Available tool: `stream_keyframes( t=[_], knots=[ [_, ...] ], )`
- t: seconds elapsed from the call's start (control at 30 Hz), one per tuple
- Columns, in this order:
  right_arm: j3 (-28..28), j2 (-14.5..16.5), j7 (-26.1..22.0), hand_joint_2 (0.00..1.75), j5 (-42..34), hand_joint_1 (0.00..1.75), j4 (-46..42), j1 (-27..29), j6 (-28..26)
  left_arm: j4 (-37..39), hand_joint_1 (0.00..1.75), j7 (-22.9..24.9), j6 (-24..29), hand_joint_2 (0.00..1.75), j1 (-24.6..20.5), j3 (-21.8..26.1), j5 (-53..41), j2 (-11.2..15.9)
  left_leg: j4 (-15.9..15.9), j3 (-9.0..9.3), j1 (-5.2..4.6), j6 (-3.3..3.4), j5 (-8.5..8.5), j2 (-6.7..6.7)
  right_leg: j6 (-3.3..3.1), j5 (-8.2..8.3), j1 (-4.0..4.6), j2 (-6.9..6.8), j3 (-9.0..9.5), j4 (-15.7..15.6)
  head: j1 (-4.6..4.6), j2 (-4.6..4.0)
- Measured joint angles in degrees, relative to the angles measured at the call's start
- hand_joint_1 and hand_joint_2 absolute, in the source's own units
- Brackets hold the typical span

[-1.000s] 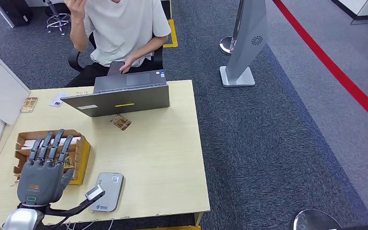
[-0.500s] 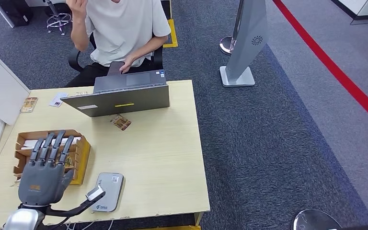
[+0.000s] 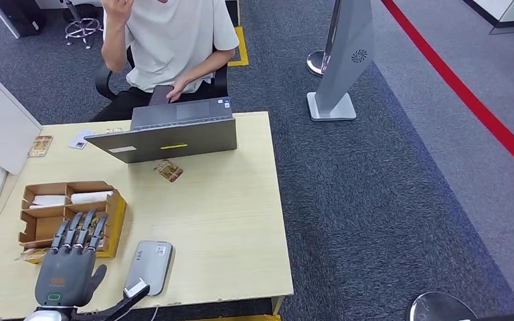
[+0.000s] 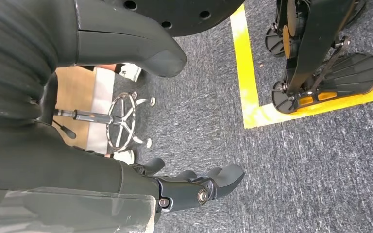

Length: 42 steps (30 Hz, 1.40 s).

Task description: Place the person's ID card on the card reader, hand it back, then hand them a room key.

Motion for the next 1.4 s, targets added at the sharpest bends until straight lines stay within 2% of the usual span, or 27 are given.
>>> stream_keyframes(
  t=[0.33, 0.93, 1.4],
  knots=[
    [0.0, 0.0, 0.09, 1.75, 0.08, 0.0, 0.0, -0.01, -0.03, 1.2, 0.0, -0.1, 0.39, 1.75, 1.15, 1.27, 0.0, -1.32, 0.0, 0.0, 0.0, 0.0, 0.01, -0.06, 0.0, 0.0, 0.0, -0.07, 0.03, 0.0, -0.01, -0.01],
    [0.0, 0.0, 0.14, 1.75, 0.21, 0.0, 0.0, -0.02, 0.02, 2.56, 0.0, -0.1, 0.35, 1.75, 1.03, 2.38, 0.02, -1.98, 0.0, 0.01, 0.0, 0.0, 0.01, -0.06, 0.0, 0.0, 0.0, -0.07, 0.03, 0.0, 0.0, -0.01],
    [0.02, -0.01, 0.7, 1.75, 1.31, 0.0, 0.0, -0.07, 0.3, 7.43, 0.0, 0.0, 0.43, 1.75, -4.36, 5.09, 0.0, -2.93, 0.0, 0.01, 0.0, 0.02, 0.03, -0.07, 0.0, 0.01, 0.0, -0.09, 0.03, 0.0, 0.0, 0.0]
  ],
)
